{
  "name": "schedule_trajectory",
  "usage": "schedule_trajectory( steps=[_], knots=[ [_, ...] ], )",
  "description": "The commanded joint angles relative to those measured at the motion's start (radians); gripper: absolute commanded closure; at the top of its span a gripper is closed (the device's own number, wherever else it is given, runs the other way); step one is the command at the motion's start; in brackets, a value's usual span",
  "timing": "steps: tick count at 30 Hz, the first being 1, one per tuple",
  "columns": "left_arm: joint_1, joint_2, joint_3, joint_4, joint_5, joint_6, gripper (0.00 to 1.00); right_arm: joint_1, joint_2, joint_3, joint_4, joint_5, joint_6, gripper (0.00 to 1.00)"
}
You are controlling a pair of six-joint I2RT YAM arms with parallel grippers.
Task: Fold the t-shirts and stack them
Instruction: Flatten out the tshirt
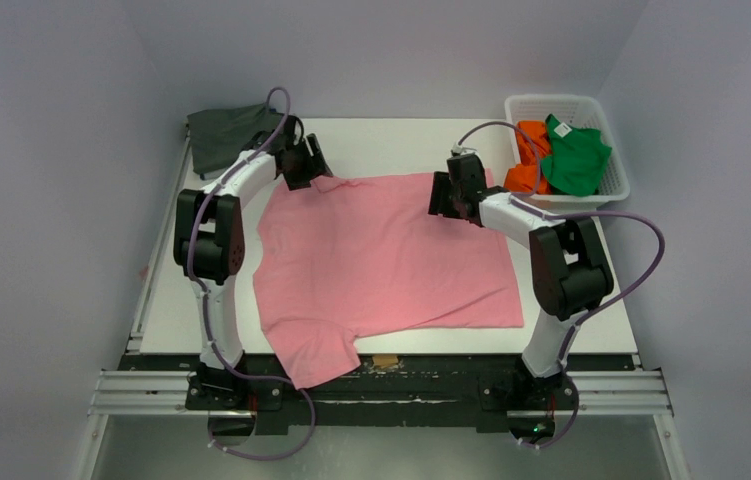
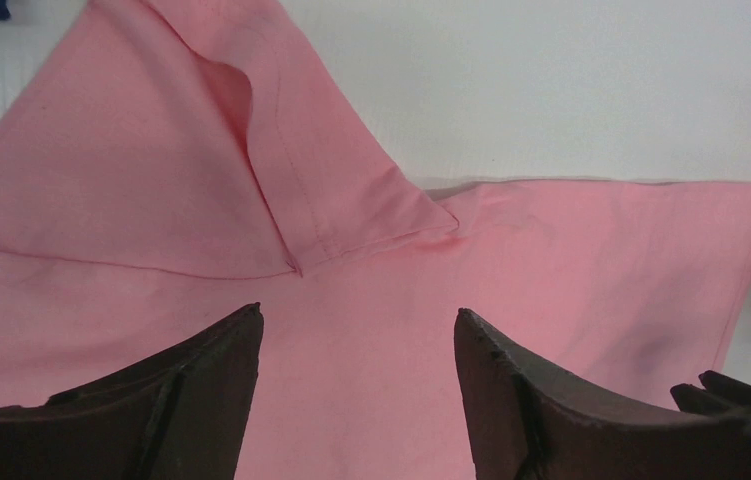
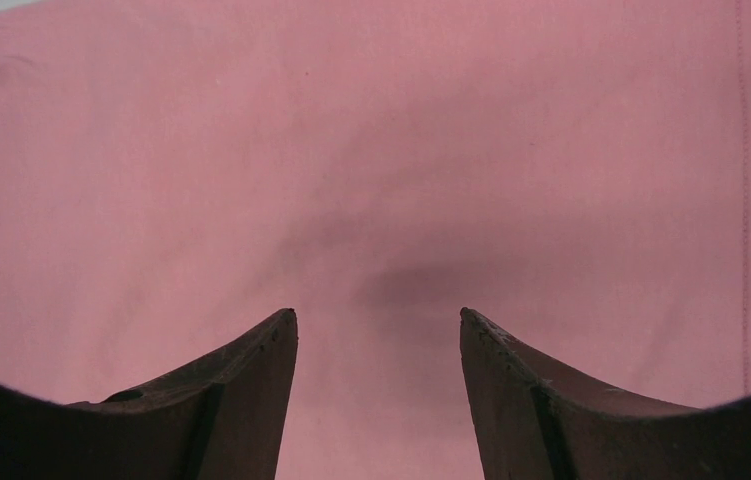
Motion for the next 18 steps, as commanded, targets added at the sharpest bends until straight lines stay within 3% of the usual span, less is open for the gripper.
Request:
schedule_trajectory(
  steps=[1,12,18],
  knots=[
    [-0.004,0.028,-0.014,0.065,0.043,-0.113,0.45,-0.006,-0.009,-0.004,0.007,-0.017,0.011,0.41],
    [-0.015,0.092,0.013,0.06,-0.004,-0.197,0.52,-0.005,-0.007,-0.024,-0.008,-0.028,0.008,0.42],
    [-0.018,0.143,0.067,0.079,0.006,-0.222,0.61,-0.006,-0.015,-0.025,-0.023,-0.007,0.002,0.42]
  ],
)
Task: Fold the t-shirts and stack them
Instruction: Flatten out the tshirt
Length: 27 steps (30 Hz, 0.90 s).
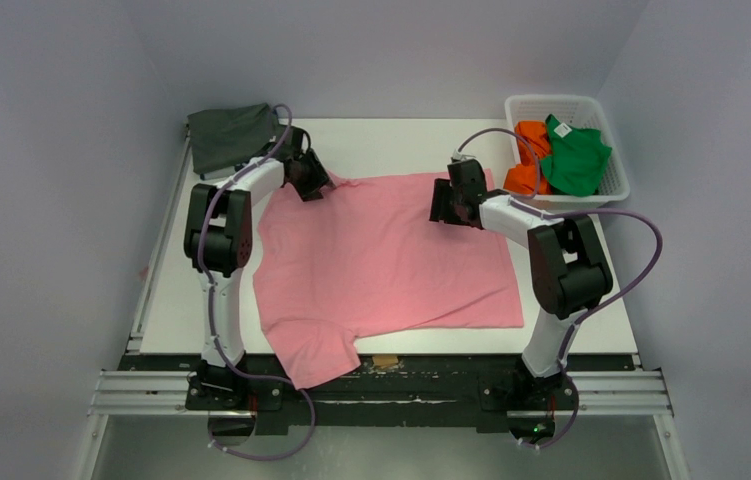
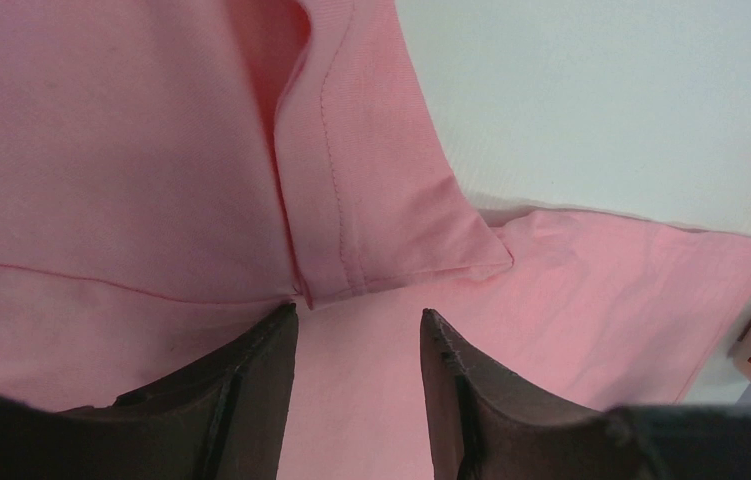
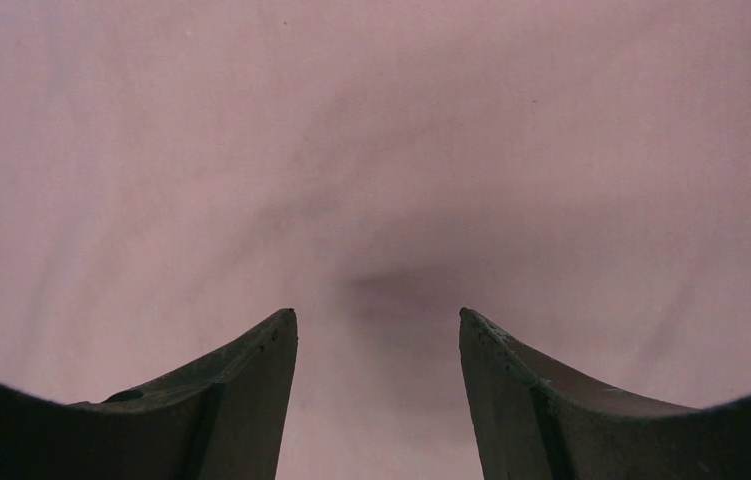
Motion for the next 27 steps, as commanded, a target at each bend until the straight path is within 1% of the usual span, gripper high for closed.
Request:
schedule_trajectory(
  steps=[1,4,7,12,14,15,16,23,25,27],
  knots=[
    [-0.006,0.051,0.075,0.044,0.003,-0.037,0.63,-0.002,-0.022,0.0,-0.007,0.018,0.001,0.42],
    [-0.006,0.074,0.118,0.052,-0.008,-0.041,0.67,-0.002,-0.023,0.006,-0.014,0.021,0.0,0.42],
    [-0.005,0.107,0.17,0.051,-0.039,-0.034,0.75,-0.002,-0.021,0.013,-0.024,0.028,-0.002,0.42],
    [0.001,0.159,0.28,0.021,-0.031,-0.024,0.81,-0.003,-0.009,0.037,-0.042,0.035,-0.005,0.42],
    [0.0,0.168,0.301,0.026,-0.037,-0.025,0.88,-0.002,-0.004,0.043,-0.046,0.042,-0.006,0.42],
    [0.0,0.173,0.309,0.03,-0.038,-0.024,0.96,-0.002,-0.004,0.045,-0.046,0.044,-0.006,0.42],
    [0.0,0.179,0.32,0.036,-0.035,-0.024,1.0,-0.002,-0.001,0.047,-0.046,0.045,-0.008,0.42],
    [-0.003,0.228,0.417,0.089,-0.004,0.002,1.0,-0.002,0.01,0.07,-0.068,0.062,-0.013,0.42],
    [-0.004,0.257,0.456,0.164,0.028,0.016,1.0,-0.003,0.012,0.076,-0.075,0.069,-0.012,0.42],
    [-0.008,0.311,0.52,0.25,0.096,0.051,1.0,-0.004,0.015,0.084,-0.083,0.073,-0.009,0.43]
  ],
)
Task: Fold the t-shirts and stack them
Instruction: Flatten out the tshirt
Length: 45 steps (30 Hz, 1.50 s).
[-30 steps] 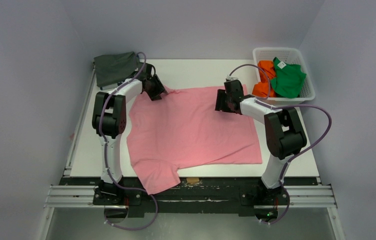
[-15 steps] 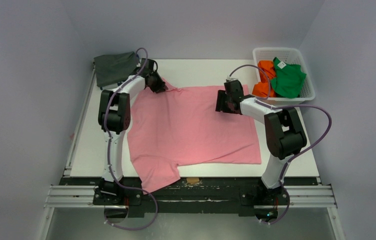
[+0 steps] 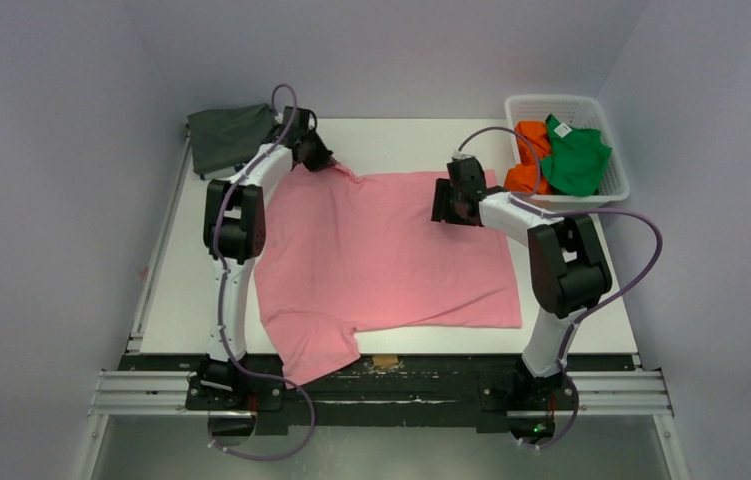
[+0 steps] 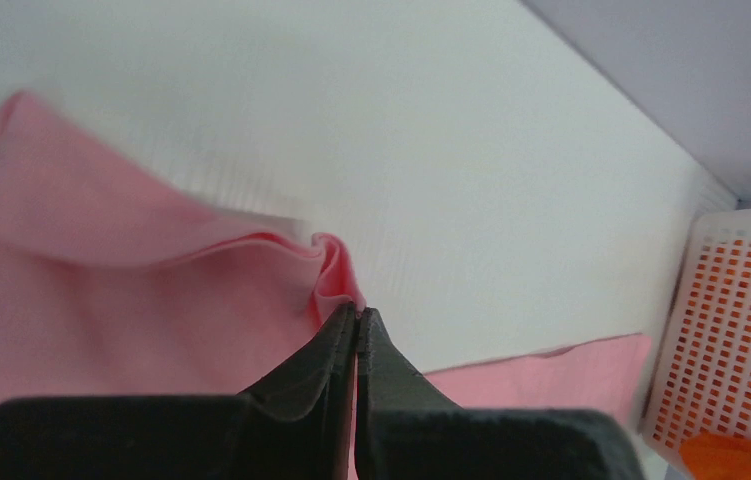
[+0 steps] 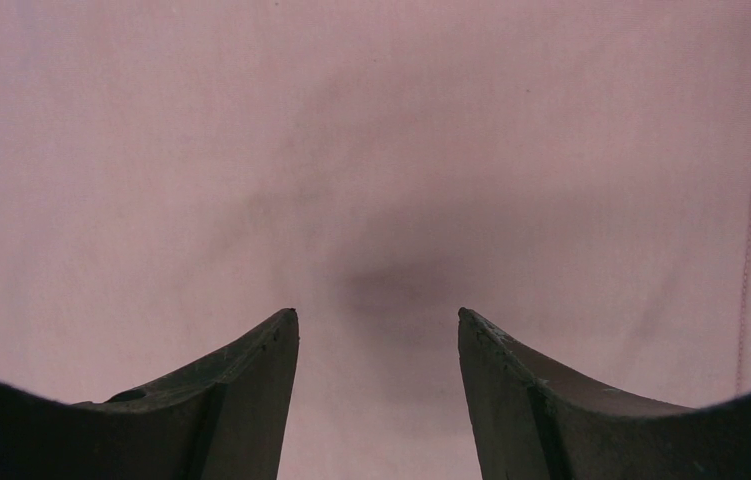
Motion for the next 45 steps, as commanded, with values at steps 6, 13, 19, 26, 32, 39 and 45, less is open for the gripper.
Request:
schedule_trajectory(
  steps=[6,13,19,26,32,39,45],
  knots=[
    [-0.011,0.301,0.485,0.22,0.232,0.032,0.34,-0.003,0.007,0.068,-0.033,0.036,0.008,0.42],
    [-0.026,0.001,0.244,0.199,0.178,0.223,0.0,-0.002,-0.041,0.03,0.012,0.03,0.024,0.41],
    [-0.027,-0.257,-0.027,0.118,0.144,0.272,0.0,-0.004,-0.07,-0.002,0.042,0.054,0.035,0.39],
    [-0.027,-0.483,-0.35,-0.156,0.051,0.283,0.0,-0.005,-0.057,0.002,0.039,0.087,0.083,0.36],
    [-0.031,-0.544,-0.526,-0.326,0.036,0.279,0.0,-0.026,-0.017,-0.005,-0.005,0.101,0.127,0.3],
    [-0.048,-0.494,-0.579,-0.35,0.023,0.24,0.0,-0.057,0.044,0.005,-0.018,0.062,0.154,0.23],
    [-0.045,-0.344,-0.404,-0.449,0.024,0.229,0.0,-0.077,0.113,0.071,-0.019,0.053,0.176,0.19]
  ],
)
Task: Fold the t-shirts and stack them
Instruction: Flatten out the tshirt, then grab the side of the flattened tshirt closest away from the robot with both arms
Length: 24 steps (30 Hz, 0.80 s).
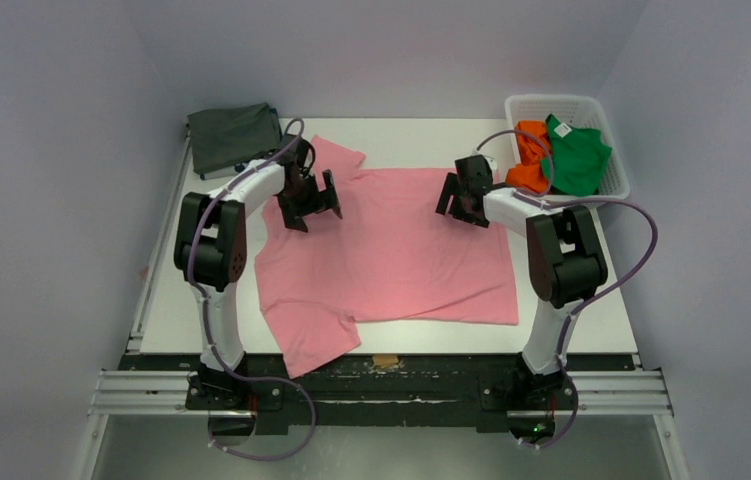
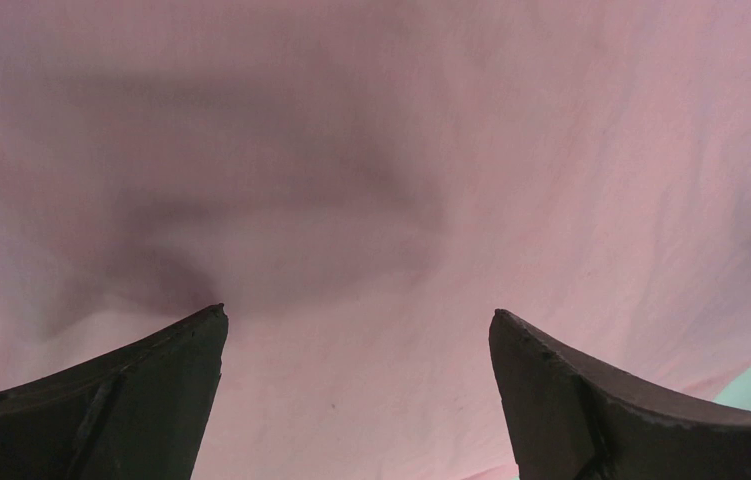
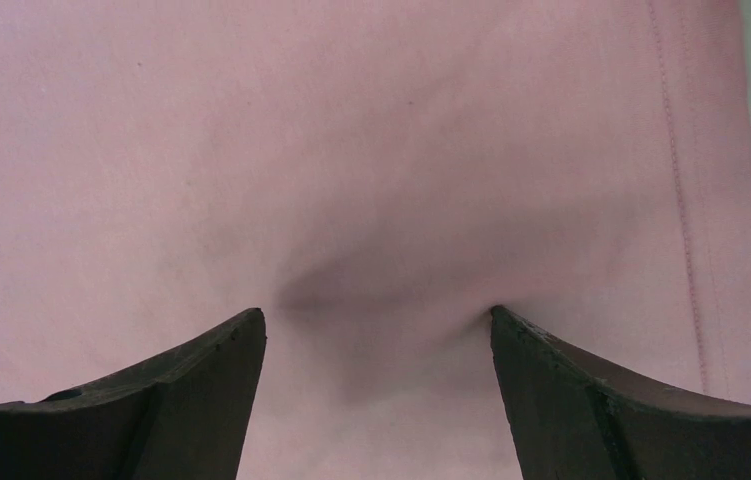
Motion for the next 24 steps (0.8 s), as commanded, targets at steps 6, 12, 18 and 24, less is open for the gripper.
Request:
schedule_trajectory(
  steps=[6,12,18,24],
  knots=[
    [0.029,0.243,0.375,-0.157,0.02,-0.032,0.0,-0.049,0.163,0.181,-0.044,-0.049,0.052,0.18],
    [0.062,0.444,0.682,-0.269,0.101,-0.06,0.0,-0.071,0.243,0.305,-0.075,-0.032,0.06,0.18],
    [0.084,0.551,0.828,-0.163,0.194,-0.151,0.0,-0.096,0.33,0.409,-0.075,-0.067,0.078,0.18],
    [0.12,0.678,0.981,0.102,0.303,-0.313,0.0,-0.111,0.401,0.545,-0.061,-0.092,0.063,0.18]
  ],
)
